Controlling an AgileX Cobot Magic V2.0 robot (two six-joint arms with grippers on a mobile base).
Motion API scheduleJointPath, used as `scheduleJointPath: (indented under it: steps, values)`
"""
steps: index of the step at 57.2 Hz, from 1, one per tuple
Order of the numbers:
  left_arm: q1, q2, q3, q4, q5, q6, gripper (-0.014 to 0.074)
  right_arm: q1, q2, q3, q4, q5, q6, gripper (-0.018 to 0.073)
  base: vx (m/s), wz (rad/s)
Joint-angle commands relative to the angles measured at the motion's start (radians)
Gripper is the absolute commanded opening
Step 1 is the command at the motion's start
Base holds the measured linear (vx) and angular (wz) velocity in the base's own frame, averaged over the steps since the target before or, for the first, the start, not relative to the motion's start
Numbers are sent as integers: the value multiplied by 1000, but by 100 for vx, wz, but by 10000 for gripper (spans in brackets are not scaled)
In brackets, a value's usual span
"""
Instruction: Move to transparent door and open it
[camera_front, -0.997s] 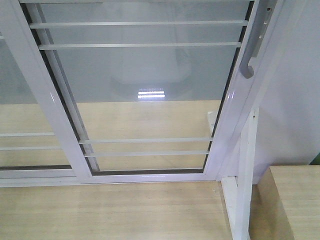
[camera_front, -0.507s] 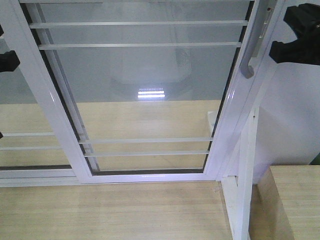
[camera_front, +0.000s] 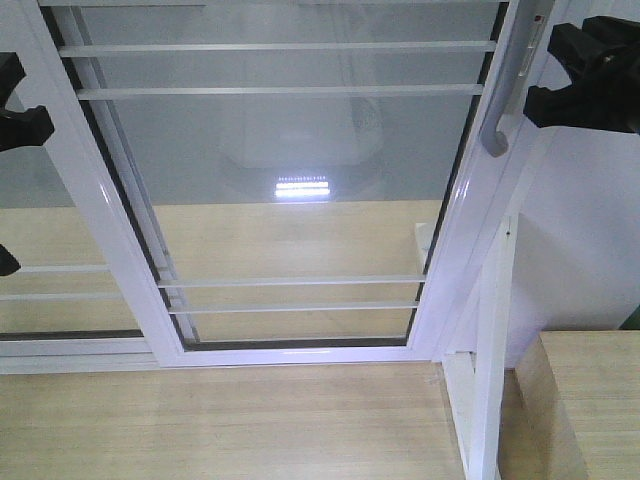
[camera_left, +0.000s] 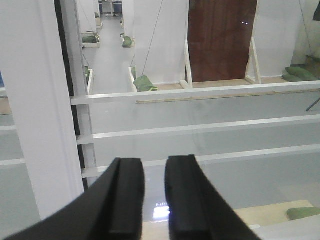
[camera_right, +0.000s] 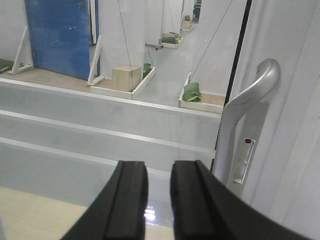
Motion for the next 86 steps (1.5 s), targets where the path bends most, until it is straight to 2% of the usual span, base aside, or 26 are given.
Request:
scheduleJointPath:
  steps: [1, 8, 15, 22, 36, 42, 53, 69, 79, 86]
  values:
    - [-2, -14, -39, -1, -86, -1, 430, -5, -16, -37, -2, -88, -4, 427, 0, 0]
    - [-2, -14, -39, -1, -86, -1, 554, -5, -16, -37, -1, -88, -4, 586, 0, 0]
    - [-2, -14, -39, -1, -79, -1, 605, -5, -3, -37, 11, -95, -3, 643, 0, 0]
    - [-2, -14, -39, -1, -49, -1, 600, -28, 36, -37, 29, -107, -9, 624, 0, 0]
    - [-2, -14, -39, -2, -11, -1, 576, -183, 185, -37, 46, -104, -3, 554, 0, 0]
    - [-2, -14, -39, -2, -11, -1, 576, -224, 259, -38, 47, -123, -3, 547, 0, 0]
    - [-2, -14, -39, -2, -11, -1, 576, -226, 393, -61, 43, -233, 2, 547, 0, 0]
    - [-2, -14, -39, -2, -11, -1, 576, -224, 577, -247, 30, -238, 10, 547, 0, 0]
    - [-2, -14, -39, -2, -11, 0, 576, -223, 664, -363, -16, -236, 75, 539, 0, 0]
    - [-2, -14, -39, -2, -11, 0, 576, -223, 715, -429, -82, -236, 145, 537, 0, 0]
